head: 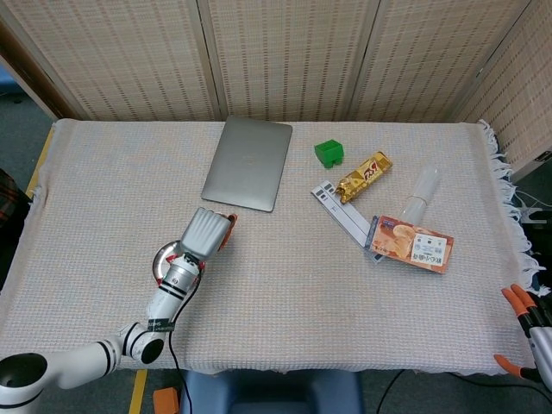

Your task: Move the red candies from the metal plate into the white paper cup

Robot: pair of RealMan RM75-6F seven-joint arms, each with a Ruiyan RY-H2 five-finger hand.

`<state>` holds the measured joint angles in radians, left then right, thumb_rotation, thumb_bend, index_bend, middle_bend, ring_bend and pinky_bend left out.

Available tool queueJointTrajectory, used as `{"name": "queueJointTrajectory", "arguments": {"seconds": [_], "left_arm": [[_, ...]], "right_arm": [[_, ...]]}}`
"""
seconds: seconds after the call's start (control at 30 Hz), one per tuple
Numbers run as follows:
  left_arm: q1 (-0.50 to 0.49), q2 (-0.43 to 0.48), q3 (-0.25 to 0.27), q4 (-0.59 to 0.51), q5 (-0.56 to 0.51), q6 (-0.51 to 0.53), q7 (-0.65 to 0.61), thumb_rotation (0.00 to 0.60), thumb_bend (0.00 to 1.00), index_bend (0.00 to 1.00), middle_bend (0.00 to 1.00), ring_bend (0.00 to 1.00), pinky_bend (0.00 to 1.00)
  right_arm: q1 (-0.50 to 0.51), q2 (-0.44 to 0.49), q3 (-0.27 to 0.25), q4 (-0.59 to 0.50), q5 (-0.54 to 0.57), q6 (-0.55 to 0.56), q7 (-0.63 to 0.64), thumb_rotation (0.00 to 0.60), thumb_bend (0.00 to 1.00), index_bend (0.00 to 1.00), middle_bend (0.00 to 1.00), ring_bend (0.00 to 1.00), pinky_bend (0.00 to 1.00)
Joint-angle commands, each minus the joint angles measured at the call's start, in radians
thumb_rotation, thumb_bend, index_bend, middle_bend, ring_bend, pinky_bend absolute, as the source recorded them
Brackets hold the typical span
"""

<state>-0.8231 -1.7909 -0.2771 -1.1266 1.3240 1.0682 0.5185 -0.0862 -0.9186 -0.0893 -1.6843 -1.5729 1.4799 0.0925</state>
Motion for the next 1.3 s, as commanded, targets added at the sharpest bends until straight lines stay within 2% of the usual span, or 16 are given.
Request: {"name": "queueJointTrajectory", "arguments": {"seconds": [0.03, 0.1, 0.27, 0.4, 0.6, 0.83, 1.17, 1.3], "left_arm": [[-0.030, -0.034, 0.001, 0.070, 0.010, -0.011, -0.037, 0.600, 0.66, 0.74, 0.74, 0.81, 1.00], [-0.033, -0.038, 0.008, 0.101, 0.014, -0.012, -0.050, 0.600, 0.65, 0.70, 0.71, 0.81, 1.00], [-0.035, -0.031, 0.020, 0.125, 0.007, -0.034, -0.063, 0.600, 0.58, 0.52, 0.57, 0.79, 1.00], [-0.036, -0.014, 0.034, 0.129, 0.006, -0.050, -0.062, 0.600, 0.51, 0.36, 0.42, 0.76, 1.00], [-0.031, 0.022, 0.035, 0.074, -0.020, -0.066, -0.054, 0.600, 0.44, 0.15, 0.28, 0.70, 1.00], [-0.029, 0.045, 0.034, 0.028, -0.048, -0.073, -0.039, 0.600, 0.41, 0.08, 0.23, 0.62, 1.00], [-0.036, 0.053, 0.036, 0.029, -0.061, -0.074, -0.051, 0.600, 0.40, 0.07, 0.19, 0.46, 1.00], [-0.030, 0.066, 0.039, 0.003, -0.059, -0.063, -0.063, 0.600, 0.40, 0.07, 0.19, 0.44, 1.00]], "right_arm": [[0.000, 0.001, 0.002, 0.001, 0.005, -0.001, 0.002, 0.600, 0.06, 0.00, 0.00, 0.00, 0.00], [0.000, 0.001, 0.003, 0.001, 0.010, -0.003, 0.002, 0.600, 0.06, 0.00, 0.00, 0.00, 0.00], [0.001, 0.001, 0.004, 0.000, 0.013, -0.008, 0.000, 0.600, 0.06, 0.00, 0.00, 0.00, 0.00], [0.002, 0.000, 0.004, -0.002, 0.011, -0.008, -0.003, 0.600, 0.06, 0.00, 0.00, 0.00, 0.00], [0.002, -0.001, 0.004, -0.004, 0.009, -0.009, -0.007, 0.600, 0.06, 0.00, 0.00, 0.00, 0.00], [0.000, -0.001, 0.004, -0.003, 0.009, -0.005, -0.006, 0.600, 0.06, 0.00, 0.00, 0.00, 0.00], [0.001, -0.002, 0.007, -0.004, 0.015, -0.008, -0.009, 0.600, 0.06, 0.00, 0.00, 0.00, 0.00], [0.002, -0.002, 0.007, -0.005, 0.017, -0.011, -0.010, 0.600, 0.06, 0.00, 0.00, 0.00, 0.00]]}}
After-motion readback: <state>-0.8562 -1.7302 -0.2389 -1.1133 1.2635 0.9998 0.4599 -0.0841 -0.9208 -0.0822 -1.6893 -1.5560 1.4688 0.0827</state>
